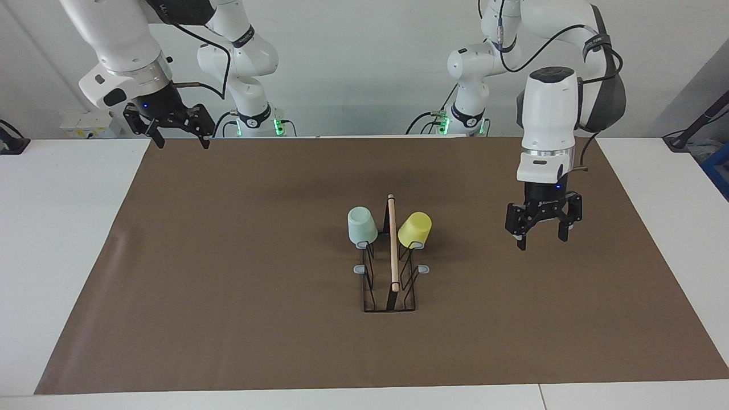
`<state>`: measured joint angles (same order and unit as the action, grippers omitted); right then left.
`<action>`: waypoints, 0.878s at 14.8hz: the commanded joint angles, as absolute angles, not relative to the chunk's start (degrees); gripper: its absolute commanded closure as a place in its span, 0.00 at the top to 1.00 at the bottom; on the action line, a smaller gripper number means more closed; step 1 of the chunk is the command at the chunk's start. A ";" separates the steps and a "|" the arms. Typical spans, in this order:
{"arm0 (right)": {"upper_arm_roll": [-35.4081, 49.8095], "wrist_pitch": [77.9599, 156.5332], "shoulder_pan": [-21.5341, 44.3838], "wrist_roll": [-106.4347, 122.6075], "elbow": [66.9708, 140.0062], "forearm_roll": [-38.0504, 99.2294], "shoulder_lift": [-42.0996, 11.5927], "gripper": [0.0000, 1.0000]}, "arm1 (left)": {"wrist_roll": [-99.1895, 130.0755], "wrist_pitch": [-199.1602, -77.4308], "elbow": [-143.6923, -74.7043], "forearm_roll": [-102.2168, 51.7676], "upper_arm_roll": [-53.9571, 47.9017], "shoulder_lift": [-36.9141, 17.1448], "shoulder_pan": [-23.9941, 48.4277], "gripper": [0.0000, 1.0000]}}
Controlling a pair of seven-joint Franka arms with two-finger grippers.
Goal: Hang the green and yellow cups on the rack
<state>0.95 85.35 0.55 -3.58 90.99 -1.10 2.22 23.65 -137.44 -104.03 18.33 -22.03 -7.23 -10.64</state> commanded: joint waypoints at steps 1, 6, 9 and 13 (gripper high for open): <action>1.23 84.46 -0.26 -3.61 91.14 -0.26 2.37 1.00 | 10.33 -128.43 -99.15 7.95 -14.27 -5.46 -5.55 1.00; 1.23 84.38 -1.67 0.35 89.65 -1.23 1.58 1.00 | -2.18 -111.31 -92.30 3.00 -3.88 -4.04 0.43 1.00; 1.32 85.08 -0.71 0.09 90.79 -1.14 2.02 1.00 | -4.92 -103.21 -91.84 2.81 0.17 -0.46 3.51 1.00; 1.49 85.08 -0.53 -0.70 91.40 -0.79 2.37 1.00 | -4.92 -95.02 -91.58 0.89 3.07 1.67 5.36 1.00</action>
<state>1.26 85.23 -0.19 -0.74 90.89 -1.18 2.18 -3.64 -98.19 -91.63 3.29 0.34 0.68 3.21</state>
